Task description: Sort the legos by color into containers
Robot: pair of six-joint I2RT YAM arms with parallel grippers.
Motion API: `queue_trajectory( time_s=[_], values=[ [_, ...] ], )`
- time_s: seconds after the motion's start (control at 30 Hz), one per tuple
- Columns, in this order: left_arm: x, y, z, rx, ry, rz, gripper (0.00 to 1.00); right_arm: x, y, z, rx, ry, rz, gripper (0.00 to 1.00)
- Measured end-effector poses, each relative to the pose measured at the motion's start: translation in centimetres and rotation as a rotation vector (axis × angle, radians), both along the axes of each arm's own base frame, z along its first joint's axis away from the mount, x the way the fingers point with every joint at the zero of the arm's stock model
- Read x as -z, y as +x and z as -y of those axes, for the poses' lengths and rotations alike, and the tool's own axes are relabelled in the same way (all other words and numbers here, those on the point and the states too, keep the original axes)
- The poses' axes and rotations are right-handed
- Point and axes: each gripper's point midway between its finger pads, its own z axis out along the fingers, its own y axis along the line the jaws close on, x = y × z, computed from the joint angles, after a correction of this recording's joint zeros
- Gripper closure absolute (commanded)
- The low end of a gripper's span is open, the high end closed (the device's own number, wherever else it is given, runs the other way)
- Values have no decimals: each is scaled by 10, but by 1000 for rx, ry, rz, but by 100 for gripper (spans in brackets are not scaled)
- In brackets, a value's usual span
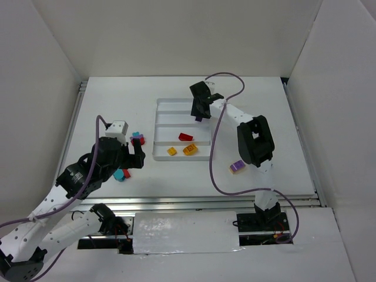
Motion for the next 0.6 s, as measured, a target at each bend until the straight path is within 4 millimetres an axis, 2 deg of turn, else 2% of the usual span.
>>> queue_trajectory(
  time_s=[0.07,0.17,0.3,0.37,0.4,0.43,0.5,0.6],
  values=[
    [2,0,2,11,3,-8,0,1,0,2,0,-5,-3,33],
    [3,1,3,25,15,-11,0,1,1,4,-3,-9,-3,25],
    [2,0,4,30,10,-6,1,0,1,4,-7,-11,-2,24],
    [2,0,4,30,10,-5,1,-7,-1,5,-7,-8,7,23],
    [2,0,4,29,10,-5,1,-12,-4,7,-6,-7,11,18],
    [2,0,4,28,10,-5,0,-18,-11,10,-5,1,21,6],
    [1,0,3,26,10,-3,0,-31,-36,23,-1,4,19,5],
    [-1,0,2,21,7,6,0,-67,-89,53,29,27,55,0]
  ],
)
